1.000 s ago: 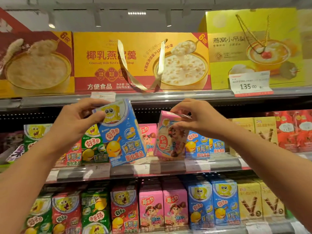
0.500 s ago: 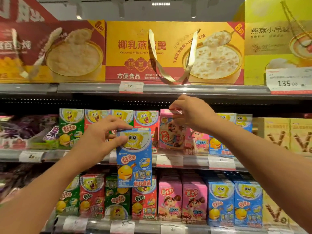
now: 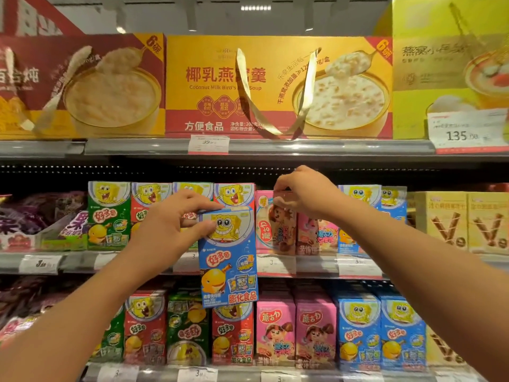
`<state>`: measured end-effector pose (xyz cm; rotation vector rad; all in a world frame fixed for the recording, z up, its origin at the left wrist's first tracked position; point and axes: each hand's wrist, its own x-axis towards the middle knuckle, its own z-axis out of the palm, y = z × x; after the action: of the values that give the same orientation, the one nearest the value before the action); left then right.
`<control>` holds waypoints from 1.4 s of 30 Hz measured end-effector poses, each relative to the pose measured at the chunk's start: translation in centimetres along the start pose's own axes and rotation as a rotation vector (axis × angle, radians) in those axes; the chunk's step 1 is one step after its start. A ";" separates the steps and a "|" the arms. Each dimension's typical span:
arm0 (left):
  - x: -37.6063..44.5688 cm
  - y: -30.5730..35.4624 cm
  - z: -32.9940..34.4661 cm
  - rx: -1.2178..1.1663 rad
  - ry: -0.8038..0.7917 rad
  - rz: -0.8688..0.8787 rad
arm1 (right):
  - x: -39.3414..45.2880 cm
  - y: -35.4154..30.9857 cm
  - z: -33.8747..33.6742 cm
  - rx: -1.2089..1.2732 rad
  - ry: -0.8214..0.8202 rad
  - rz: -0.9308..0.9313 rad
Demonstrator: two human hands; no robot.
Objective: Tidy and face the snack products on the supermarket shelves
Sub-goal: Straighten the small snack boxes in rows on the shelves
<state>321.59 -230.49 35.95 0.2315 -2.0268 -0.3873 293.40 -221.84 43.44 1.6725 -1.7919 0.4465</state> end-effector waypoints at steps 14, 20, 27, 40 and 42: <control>3.6 5.9 8.3 -0.023 -0.009 0.203 | -9.4 0.7 -4.7 0.414 0.082 -0.157; 5.2 8.7 14.2 0.029 -0.066 0.289 | -13.3 6.6 -7.1 0.068 0.006 -0.086; 10.1 8.4 19.1 0.388 -0.077 0.259 | -15.6 14.9 -10.3 0.051 0.104 0.138; 14.8 8.4 24.1 0.766 -0.238 0.130 | -14.1 19.5 -9.4 0.068 0.130 0.187; 14.5 8.3 24.3 0.753 -0.223 0.131 | -13.8 19.6 -8.9 0.059 0.128 0.188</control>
<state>293.38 -223.26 40.46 0.5276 -2.3171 0.4716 276.09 -203.11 44.48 1.4844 -1.8638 0.6793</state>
